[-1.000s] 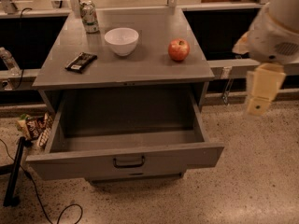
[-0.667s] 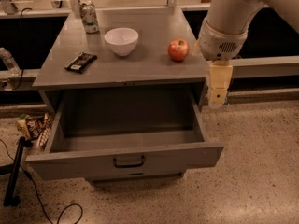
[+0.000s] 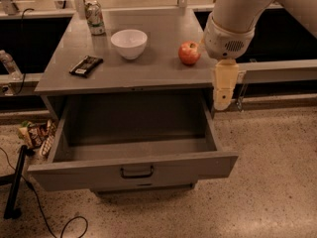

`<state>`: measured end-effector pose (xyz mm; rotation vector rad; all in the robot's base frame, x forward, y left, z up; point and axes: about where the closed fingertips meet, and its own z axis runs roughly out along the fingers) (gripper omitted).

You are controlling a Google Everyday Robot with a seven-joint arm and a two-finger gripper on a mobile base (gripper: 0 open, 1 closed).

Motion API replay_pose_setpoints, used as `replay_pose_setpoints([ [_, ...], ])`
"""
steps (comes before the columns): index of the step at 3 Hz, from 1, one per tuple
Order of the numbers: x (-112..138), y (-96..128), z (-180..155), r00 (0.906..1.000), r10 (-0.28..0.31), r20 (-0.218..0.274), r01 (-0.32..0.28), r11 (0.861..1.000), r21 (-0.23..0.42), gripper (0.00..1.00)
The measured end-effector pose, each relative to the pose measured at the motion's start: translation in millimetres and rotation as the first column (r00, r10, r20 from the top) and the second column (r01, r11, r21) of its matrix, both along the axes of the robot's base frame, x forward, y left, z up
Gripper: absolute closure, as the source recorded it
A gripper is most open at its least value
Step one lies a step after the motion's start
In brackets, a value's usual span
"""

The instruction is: Place rxbar chocolate into top drawer

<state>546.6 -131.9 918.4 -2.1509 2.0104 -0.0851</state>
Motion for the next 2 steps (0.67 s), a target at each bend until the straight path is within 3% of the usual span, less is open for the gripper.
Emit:
replay_pose_setpoints([
  [1, 16.4, 16.2, 7.6, 0.9969, 0.062, 0.048, -0.066, 0.995, 0.073, 0.00],
  [2, -26.5, 18.7, 38.0, 0.9717, 0.220, 0.087, -0.232, 0.957, 0.174, 0.00],
])
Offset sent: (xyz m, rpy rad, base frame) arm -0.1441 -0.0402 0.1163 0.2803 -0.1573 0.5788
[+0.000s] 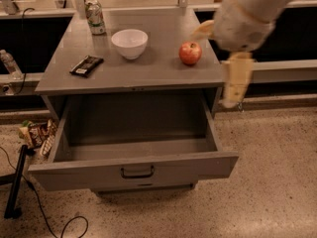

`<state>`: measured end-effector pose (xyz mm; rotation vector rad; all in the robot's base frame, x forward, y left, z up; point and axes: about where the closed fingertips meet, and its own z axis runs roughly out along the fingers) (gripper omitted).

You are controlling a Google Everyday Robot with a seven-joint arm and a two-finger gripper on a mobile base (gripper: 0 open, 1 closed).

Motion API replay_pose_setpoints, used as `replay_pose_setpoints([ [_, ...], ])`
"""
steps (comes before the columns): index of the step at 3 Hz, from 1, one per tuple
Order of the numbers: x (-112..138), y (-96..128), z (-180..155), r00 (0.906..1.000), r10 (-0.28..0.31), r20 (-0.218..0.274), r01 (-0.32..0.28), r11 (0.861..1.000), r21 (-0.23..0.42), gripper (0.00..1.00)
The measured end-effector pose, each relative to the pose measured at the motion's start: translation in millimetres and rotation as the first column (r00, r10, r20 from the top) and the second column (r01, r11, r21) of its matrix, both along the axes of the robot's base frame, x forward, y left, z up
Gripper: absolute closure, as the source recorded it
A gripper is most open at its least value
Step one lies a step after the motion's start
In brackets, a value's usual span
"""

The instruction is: Place rxbar chocolate into top drawer

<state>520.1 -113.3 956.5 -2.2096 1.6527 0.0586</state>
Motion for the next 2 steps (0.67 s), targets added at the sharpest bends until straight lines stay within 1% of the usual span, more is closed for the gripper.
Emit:
replay_pose_setpoints([
  [1, -24.8, -20.0, 14.3, 0.9979, 0.057, 0.031, -0.058, 0.997, 0.045, 0.00],
  [2, -24.2, -19.7, 14.1, 0.9977, 0.059, 0.033, -0.061, 0.997, 0.044, 0.00],
])
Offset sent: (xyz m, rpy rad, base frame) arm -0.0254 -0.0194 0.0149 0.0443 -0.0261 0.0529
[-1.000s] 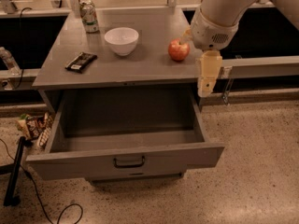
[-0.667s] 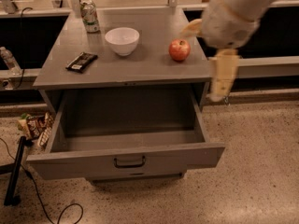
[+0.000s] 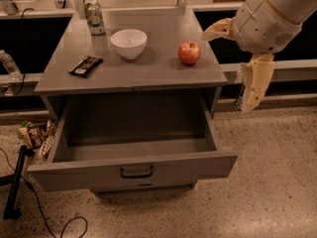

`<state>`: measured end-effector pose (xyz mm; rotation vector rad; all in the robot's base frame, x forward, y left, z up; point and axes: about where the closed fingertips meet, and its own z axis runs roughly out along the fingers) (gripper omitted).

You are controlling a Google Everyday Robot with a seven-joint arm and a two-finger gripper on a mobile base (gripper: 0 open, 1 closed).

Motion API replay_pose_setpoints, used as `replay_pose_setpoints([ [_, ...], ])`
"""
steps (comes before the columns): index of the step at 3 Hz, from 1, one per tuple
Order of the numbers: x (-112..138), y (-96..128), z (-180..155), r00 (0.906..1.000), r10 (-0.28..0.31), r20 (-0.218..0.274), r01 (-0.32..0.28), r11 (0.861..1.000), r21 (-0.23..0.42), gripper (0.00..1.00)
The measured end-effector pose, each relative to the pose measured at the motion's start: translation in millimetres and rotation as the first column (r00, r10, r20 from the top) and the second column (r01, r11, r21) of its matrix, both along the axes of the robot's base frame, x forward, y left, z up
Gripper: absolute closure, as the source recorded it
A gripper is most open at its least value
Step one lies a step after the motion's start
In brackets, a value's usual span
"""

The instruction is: Place rxbar chocolate into top drawer

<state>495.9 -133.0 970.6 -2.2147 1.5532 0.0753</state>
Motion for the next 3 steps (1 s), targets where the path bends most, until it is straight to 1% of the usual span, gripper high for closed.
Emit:
replay_pose_setpoints([
  [1, 5.5, 4.6, -0.5, 0.9997, 0.023, 0.007, -0.023, 1.000, -0.005, 0.00],
  [2, 46.3, 26.7, -14.7, 0.9883, 0.152, -0.009, -0.153, 0.988, -0.016, 0.00],
  [3, 115.7, 70.1, -47.7, 0.9508, 0.308, -0.030, -0.310, 0.949, -0.058, 0.00],
])
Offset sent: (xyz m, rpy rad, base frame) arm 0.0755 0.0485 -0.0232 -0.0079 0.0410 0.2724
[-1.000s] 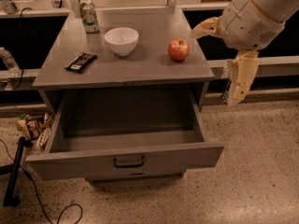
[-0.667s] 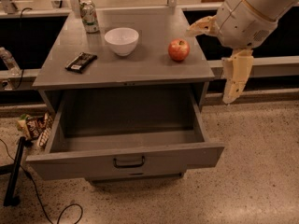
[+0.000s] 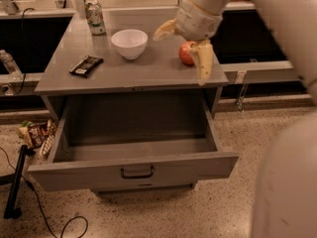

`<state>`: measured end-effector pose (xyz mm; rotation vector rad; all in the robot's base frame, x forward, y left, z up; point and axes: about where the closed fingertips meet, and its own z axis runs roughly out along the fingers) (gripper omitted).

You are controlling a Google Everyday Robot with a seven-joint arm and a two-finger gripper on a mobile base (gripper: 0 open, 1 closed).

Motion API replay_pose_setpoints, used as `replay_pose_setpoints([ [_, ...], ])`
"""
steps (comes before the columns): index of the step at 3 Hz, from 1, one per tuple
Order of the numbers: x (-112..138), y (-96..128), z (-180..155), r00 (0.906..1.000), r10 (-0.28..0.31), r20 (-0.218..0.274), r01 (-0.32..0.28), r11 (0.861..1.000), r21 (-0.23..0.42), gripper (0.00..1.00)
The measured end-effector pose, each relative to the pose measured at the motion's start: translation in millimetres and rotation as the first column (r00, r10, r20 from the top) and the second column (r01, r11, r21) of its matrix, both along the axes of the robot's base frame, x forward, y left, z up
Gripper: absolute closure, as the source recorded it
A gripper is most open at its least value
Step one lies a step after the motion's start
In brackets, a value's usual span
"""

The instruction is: Place rxbar chocolate into top drawer

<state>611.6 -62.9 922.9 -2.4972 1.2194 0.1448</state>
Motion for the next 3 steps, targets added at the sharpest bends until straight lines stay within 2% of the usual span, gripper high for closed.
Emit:
replay_pose_setpoints([
  [1, 68.2, 65.9, -43.9, 0.9905, 0.137, 0.008, -0.137, 0.990, -0.029, 0.00],
  [2, 113.1, 137.6, -81.8, 0.9756, 0.217, 0.032, -0.216, 0.976, -0.024, 0.00],
  [3, 120.7, 141.3, -83.0, 0.9767, 0.207, 0.057, -0.206, 0.978, -0.011, 0.00],
])
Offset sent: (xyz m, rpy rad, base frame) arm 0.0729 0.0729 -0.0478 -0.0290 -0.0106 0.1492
